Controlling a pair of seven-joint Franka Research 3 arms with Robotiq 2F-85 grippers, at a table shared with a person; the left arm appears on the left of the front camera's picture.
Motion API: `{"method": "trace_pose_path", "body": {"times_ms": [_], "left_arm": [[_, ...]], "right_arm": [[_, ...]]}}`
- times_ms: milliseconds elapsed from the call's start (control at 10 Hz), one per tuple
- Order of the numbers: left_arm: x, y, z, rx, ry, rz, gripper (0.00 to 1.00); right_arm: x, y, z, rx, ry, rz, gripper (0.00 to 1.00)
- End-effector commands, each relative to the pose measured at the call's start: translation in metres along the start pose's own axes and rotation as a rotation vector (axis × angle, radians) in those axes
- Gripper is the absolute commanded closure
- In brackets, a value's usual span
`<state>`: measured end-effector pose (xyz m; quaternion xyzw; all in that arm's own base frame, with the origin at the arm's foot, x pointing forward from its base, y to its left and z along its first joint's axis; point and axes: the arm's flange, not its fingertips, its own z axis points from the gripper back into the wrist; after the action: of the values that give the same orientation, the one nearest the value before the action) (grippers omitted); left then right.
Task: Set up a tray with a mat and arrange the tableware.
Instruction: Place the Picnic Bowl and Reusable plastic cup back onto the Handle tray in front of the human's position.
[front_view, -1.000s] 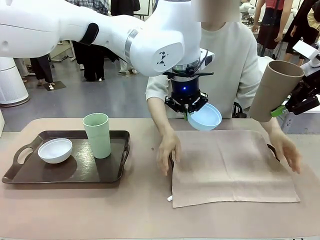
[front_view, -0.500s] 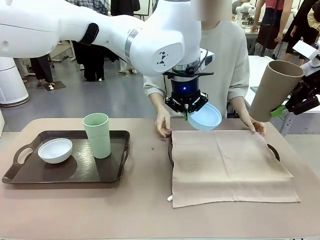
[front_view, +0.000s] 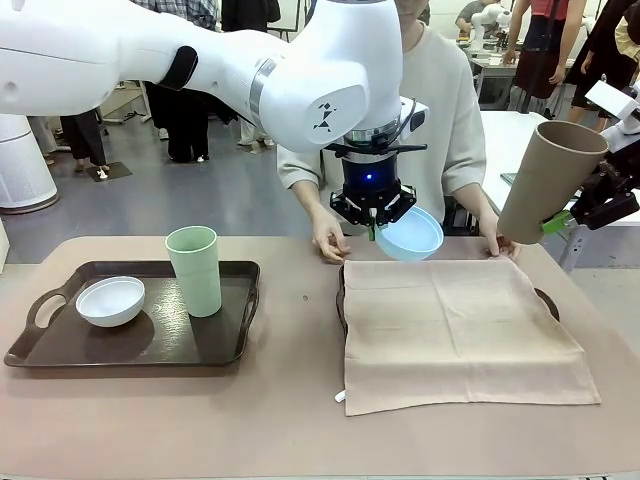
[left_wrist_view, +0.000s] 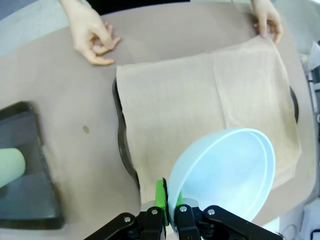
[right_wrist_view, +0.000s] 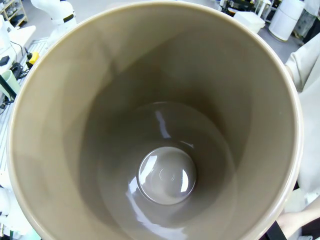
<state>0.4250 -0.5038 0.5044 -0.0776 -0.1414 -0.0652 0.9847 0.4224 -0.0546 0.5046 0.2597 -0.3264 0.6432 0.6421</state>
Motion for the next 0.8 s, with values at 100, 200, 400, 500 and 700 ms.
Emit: {"method": "trace_pose_path", "body": {"times_ms": [100,200,400,500,700], "left_arm": [[0.0016,-0.0001,0.0013,0.009,-0.004,-0.009,0.97],[0.0016,-0.0001,0.0013,0.009,-0.004,-0.009,0.97],[0.0016,-0.0001,0.0013,0.009,-0.004,-0.009,0.97],[0.0016,-0.0001,0.0013,0.009,-0.004,-0.009,0.97],[0.0,0.0,0.0,0.0,0.0,0.0,0.95]], "right_arm": [[0.0001,-0.0004,-0.0006,0.001,0.006,0.008,0.82],[0.0001,-0.0004,-0.0006,0.001,0.006,0.008,0.82],[0.0001,-0.0004,-0.0006,0.001,0.006,0.008,0.82],[0.0001,-0.0004,-0.0006,0.001,0.006,0.008,0.82],[0.0,0.0,0.0,0.0,0.0,0.0,0.22]]}}
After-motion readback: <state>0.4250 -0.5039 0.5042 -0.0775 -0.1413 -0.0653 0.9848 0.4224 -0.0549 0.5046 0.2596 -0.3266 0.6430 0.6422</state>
